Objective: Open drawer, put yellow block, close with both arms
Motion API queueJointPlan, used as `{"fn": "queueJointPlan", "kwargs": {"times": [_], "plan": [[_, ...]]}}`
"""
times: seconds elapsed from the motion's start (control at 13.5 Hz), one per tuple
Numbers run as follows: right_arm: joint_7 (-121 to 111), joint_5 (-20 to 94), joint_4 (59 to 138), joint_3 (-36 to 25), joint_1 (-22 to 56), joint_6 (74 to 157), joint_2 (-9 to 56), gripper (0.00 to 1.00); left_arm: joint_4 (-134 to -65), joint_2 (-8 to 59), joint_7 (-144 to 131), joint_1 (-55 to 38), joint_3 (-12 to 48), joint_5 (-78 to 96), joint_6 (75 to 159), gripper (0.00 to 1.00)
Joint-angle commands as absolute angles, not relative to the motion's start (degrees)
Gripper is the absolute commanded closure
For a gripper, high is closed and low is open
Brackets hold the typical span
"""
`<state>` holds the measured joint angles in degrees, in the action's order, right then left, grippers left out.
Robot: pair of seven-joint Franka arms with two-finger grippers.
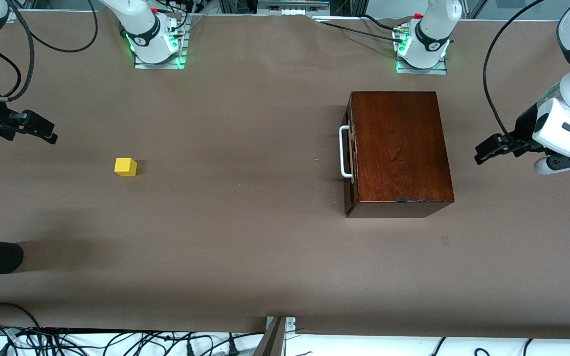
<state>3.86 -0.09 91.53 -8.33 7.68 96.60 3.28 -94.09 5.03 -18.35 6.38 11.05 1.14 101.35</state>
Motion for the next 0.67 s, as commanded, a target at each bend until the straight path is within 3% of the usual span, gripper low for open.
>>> {"fn": "queueJointPlan", "kwargs": {"times": [0.0,0.59], "plan": [[4.22,-0.88,90.61,-8.26,7.29,95.63,3.17,0.0,-92.37,5.89,-18.37,5.8,11.69,-0.44,101.16,0.0],[4.31,-0.62,90.44,-8.7,7.29,95.89,3.52,0.0,-92.46,7.12,-19.07,5.02,15.91,-0.7,100.81,0.0]]}}
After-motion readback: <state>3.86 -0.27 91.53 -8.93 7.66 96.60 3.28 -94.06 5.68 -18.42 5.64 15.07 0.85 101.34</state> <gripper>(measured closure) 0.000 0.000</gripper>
